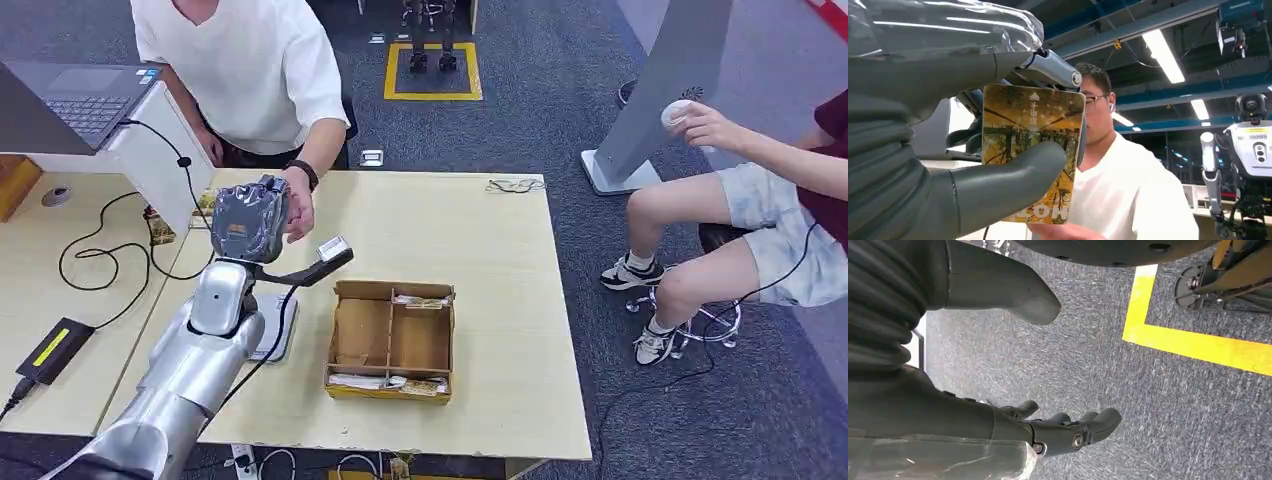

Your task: Pass the card to the sensor for recognition and then transmit it.

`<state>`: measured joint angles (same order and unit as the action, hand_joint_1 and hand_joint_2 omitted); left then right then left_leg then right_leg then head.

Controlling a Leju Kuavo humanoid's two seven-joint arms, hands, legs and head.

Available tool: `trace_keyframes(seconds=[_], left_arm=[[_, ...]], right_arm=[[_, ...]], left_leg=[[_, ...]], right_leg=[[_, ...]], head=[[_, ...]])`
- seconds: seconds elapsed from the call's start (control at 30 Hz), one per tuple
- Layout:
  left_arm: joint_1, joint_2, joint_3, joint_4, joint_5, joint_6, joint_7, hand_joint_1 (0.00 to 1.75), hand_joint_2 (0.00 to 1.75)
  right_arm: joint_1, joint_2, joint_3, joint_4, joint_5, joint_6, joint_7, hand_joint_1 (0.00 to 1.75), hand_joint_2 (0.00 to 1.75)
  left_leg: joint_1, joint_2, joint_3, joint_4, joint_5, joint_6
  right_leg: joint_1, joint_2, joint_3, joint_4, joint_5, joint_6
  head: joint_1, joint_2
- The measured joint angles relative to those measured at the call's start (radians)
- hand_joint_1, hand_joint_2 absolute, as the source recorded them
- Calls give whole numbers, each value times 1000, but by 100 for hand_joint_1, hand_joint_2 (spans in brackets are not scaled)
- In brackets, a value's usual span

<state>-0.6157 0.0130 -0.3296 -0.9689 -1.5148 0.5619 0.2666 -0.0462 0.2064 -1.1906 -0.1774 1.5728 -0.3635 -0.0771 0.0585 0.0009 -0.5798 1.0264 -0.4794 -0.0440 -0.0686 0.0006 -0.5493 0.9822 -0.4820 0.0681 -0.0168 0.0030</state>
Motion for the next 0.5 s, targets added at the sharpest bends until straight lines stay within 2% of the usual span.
trace_keyframes(seconds=[0.5], left_arm=[[-14,-5,-2,28,5,3,1,175,175]], right_arm=[[0,-1,9,0,0,2,0,0,175]], left_leg=[[0,0,0,0,0,0]], right_leg=[[0,0,0,0,0,0]], head=[[0,0]])
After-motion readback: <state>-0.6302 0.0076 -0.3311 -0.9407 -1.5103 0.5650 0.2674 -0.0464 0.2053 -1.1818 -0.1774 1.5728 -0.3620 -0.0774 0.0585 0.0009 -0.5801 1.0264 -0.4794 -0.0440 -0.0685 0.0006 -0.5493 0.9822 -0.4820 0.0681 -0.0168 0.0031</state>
